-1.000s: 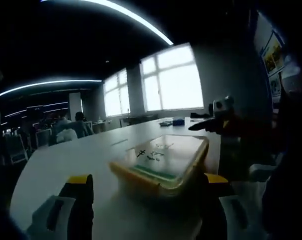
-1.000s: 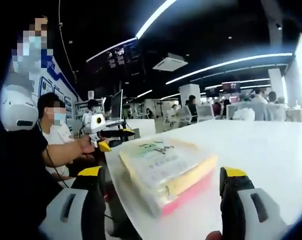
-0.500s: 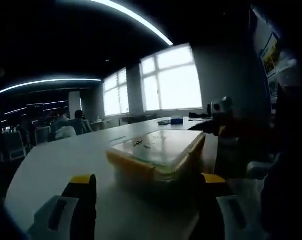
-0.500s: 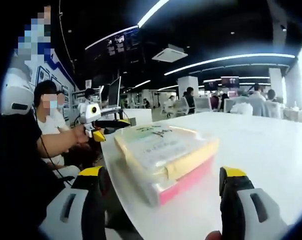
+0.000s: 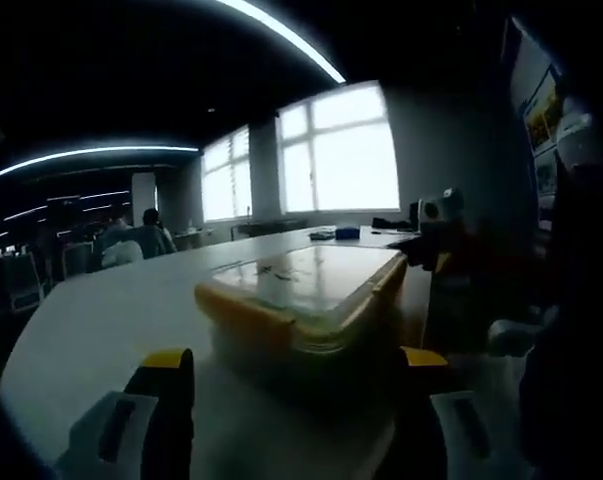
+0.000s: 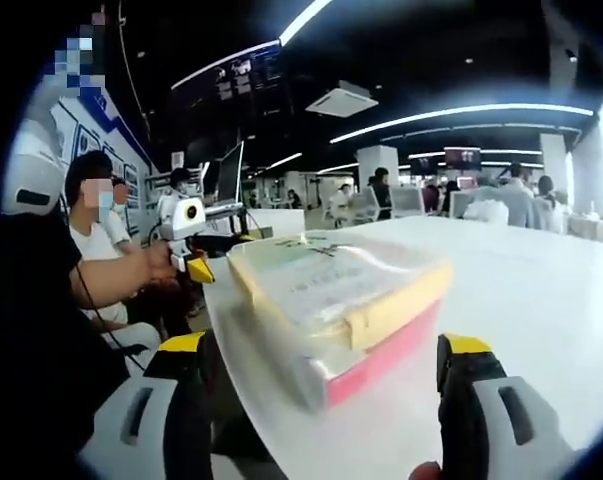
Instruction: Arrange the small medicine boxes into an aligned row inside the storage area until every box is upright, visible, and separated from the surrounding clutter.
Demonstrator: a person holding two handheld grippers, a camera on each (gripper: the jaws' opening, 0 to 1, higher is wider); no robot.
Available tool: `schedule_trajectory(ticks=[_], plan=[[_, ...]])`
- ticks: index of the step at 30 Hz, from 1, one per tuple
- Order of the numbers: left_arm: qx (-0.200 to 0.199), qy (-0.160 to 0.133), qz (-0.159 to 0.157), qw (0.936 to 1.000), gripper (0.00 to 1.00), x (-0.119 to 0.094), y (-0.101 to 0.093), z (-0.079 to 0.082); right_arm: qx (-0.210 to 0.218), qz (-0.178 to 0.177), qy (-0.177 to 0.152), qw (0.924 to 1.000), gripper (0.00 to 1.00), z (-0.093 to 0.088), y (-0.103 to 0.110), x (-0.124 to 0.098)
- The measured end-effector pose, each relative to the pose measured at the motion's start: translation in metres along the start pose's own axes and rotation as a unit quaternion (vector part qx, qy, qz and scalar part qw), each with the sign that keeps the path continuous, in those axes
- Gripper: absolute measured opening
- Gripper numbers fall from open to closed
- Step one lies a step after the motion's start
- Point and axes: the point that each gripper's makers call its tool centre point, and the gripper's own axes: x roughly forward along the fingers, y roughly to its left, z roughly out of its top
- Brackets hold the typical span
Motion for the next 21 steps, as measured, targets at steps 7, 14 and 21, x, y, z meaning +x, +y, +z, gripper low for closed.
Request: schedule_trajectory(ticks=[7,14,21], plan=[[-0.007,0.003,-0.004,1.0,0.77,0.009,-0.002,-0.002,0.008,-0.001,-0.003,1.0,0.91,-0.002,-0.002,0.004],[-0.004,0.015,-0.022,0.9996,0.69,0.021,-0.007,-0.005,0.01,-0.026,-0.006,0.9996,0.79,-0.004,-0.016,0.008],[-0.014,0.019,-0.033,0.9992,0.61,0.027,-0.008,-0.008,0.011,-0.012,-0.007,0.9998,0.79,-0.008,-0.017,0.019]])
